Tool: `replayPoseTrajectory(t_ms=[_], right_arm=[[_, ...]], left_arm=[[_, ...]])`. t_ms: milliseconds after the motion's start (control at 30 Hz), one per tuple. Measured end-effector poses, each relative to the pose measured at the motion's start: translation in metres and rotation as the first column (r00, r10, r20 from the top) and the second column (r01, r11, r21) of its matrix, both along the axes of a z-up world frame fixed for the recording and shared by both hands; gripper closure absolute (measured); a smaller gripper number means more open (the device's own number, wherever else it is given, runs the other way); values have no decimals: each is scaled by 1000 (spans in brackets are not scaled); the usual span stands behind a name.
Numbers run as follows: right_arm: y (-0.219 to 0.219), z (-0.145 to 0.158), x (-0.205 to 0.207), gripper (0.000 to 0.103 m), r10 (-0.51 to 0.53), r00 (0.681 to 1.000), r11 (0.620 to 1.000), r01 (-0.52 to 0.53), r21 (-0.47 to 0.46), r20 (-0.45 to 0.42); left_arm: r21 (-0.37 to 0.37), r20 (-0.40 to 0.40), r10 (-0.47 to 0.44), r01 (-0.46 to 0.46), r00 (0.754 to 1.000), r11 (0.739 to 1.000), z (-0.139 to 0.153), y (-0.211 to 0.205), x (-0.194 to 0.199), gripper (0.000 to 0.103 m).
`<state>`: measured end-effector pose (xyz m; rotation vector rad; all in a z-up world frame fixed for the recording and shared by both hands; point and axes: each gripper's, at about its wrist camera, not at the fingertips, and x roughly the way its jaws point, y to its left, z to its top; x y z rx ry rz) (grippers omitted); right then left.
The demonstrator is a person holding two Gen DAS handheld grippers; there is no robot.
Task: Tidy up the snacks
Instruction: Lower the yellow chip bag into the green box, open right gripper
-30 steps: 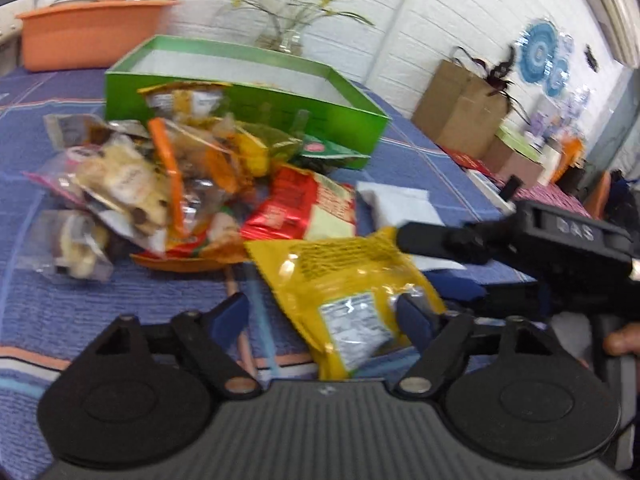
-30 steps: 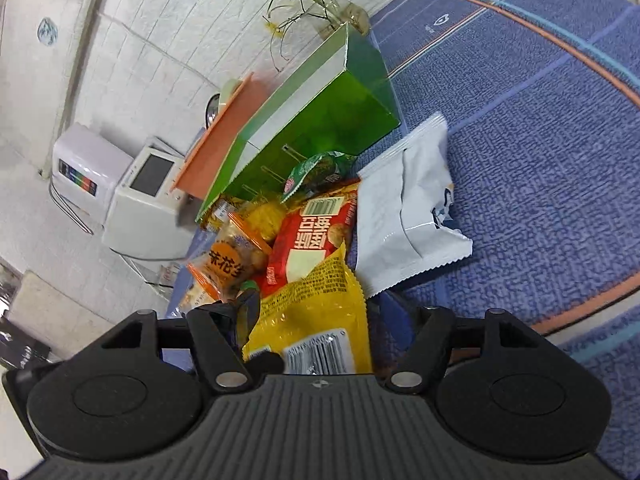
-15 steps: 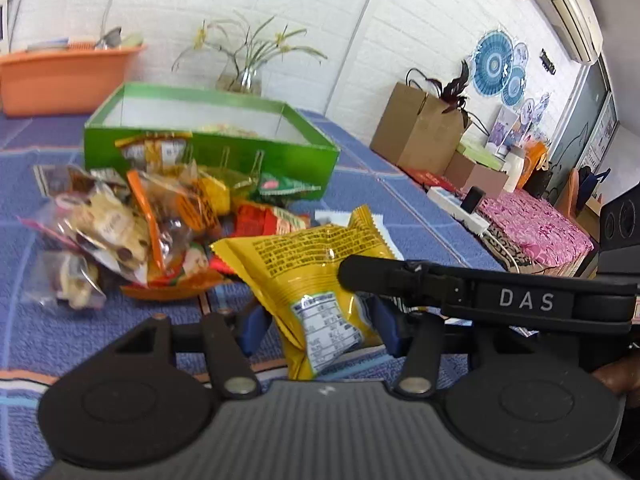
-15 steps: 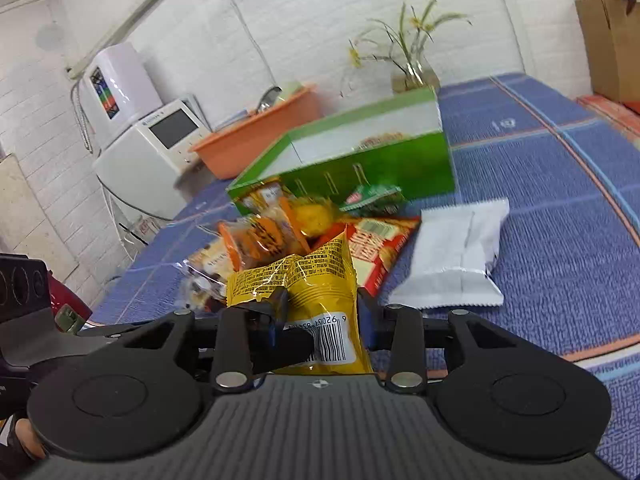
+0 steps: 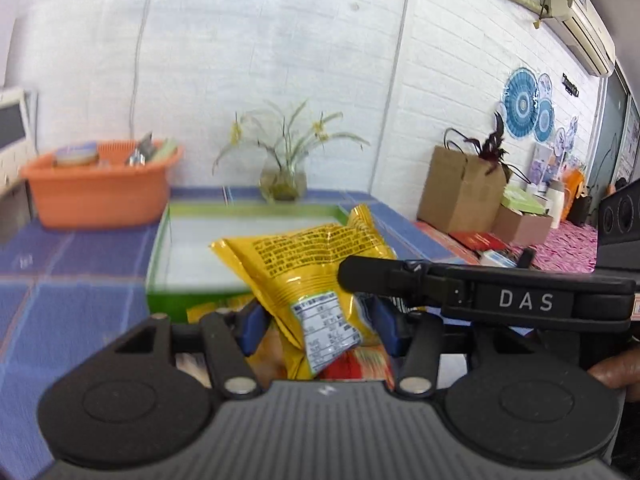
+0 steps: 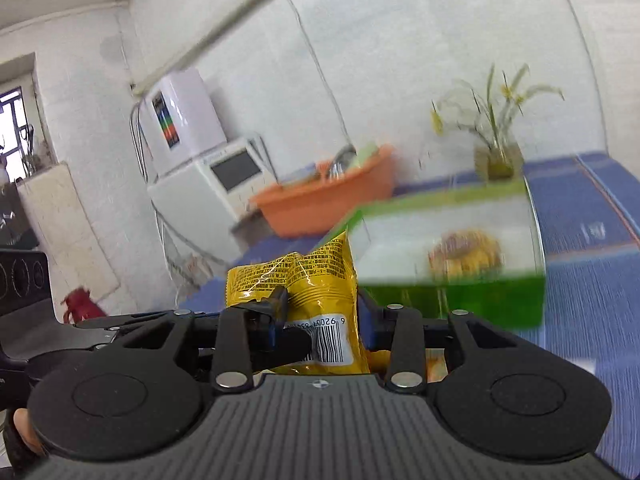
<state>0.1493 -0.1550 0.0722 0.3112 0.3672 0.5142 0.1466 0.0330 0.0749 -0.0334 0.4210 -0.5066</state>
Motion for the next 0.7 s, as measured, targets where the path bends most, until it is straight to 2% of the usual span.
replayPoseTrajectory(t_ms=[133,300,367,400,433,467,500,600,633,700], right_arm=[[-17,7,48,39,-75,997,993,75,91,-7],[-29,-16,90,38,-167,981,964,183,191,-94],[-32,-28,98,34,-171,978,956,194,218,-120],[-33,-34,101,28,-176,975,950,204,235,-136],[-33,-37,105,11,-178,971,947,213,239,-162],[-32,-38,107,3,-174,969,949,213,233,-177],[-32,-39,106,0,-177,969,950,214,226,-174],[-35,-32,97,0,-205,970,951,229,210,-131],[-37,-28,95,0,-208,970,951,230,205,-123],[-42,-18,87,0,-217,970,954,235,187,-109]], left_arm=[[19,0,-4,4,1000,1000,18,-17,60,52],[12,-42,40,-40,998,999,3,-36,109,53],[29,-56,46,-44,997,999,-5,-38,118,51],[40,-63,48,-45,997,998,-9,-39,122,51],[51,-66,52,-49,996,998,-14,-38,125,47],[64,-74,56,-52,996,997,-17,-39,128,44],[72,-90,66,-60,994,996,-20,-38,131,44],[56,-110,73,-67,991,996,-22,-31,135,40],[56,-109,81,-75,991,996,-21,-28,135,37],[72,-88,100,-94,991,993,-16,-22,130,37]])
